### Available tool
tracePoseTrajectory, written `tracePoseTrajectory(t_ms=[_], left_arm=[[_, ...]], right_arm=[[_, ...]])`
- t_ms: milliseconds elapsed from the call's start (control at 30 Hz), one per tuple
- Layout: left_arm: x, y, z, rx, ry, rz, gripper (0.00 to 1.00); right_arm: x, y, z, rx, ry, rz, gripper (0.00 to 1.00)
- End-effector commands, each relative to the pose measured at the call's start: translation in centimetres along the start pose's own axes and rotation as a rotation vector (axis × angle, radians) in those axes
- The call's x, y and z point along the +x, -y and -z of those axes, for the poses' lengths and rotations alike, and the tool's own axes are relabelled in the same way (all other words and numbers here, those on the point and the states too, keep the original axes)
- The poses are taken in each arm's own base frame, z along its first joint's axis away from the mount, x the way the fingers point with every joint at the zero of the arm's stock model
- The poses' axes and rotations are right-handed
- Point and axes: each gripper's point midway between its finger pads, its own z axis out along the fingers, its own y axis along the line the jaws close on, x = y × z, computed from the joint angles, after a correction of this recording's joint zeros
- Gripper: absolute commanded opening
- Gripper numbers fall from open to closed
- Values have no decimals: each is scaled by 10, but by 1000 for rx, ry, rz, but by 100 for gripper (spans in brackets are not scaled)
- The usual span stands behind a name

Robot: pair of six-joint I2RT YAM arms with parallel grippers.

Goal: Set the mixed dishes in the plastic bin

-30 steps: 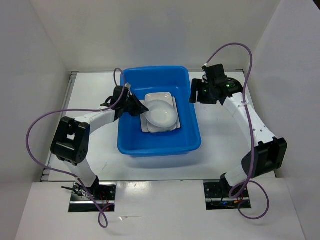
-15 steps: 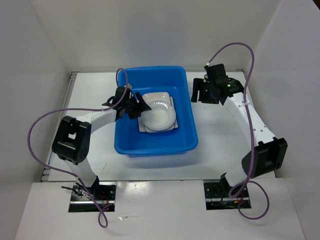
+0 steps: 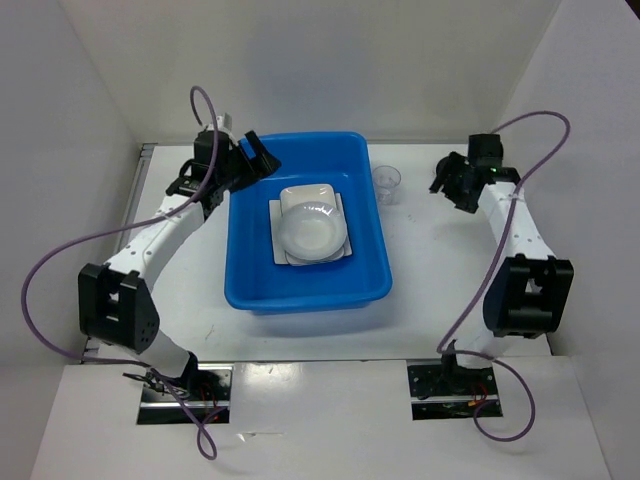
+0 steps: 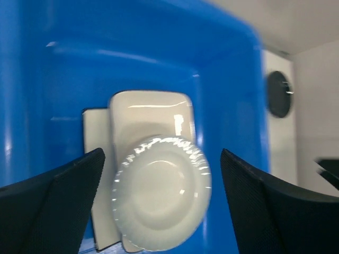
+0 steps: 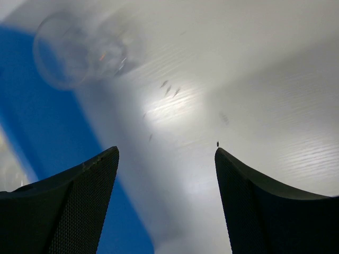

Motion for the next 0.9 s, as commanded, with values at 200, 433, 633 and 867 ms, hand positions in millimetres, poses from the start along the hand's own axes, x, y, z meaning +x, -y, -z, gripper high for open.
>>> tracePoseTrajectory(t_ms=[200,433,633,867], left_arm=[[-47,82,80,269,66,-110,98],[-17,65,94,267,11,-119,99],[-4,54,106,245,-2,-124,99],[2,53,114,254,-29,-153,99]], right_arm=[[-41,57,-81,133,132,-309,77],[-62,78,-94,229,263,-492,73],[-65,81,-108,251,335,-703,73],[-43,68,-151,320,288,-812,72]])
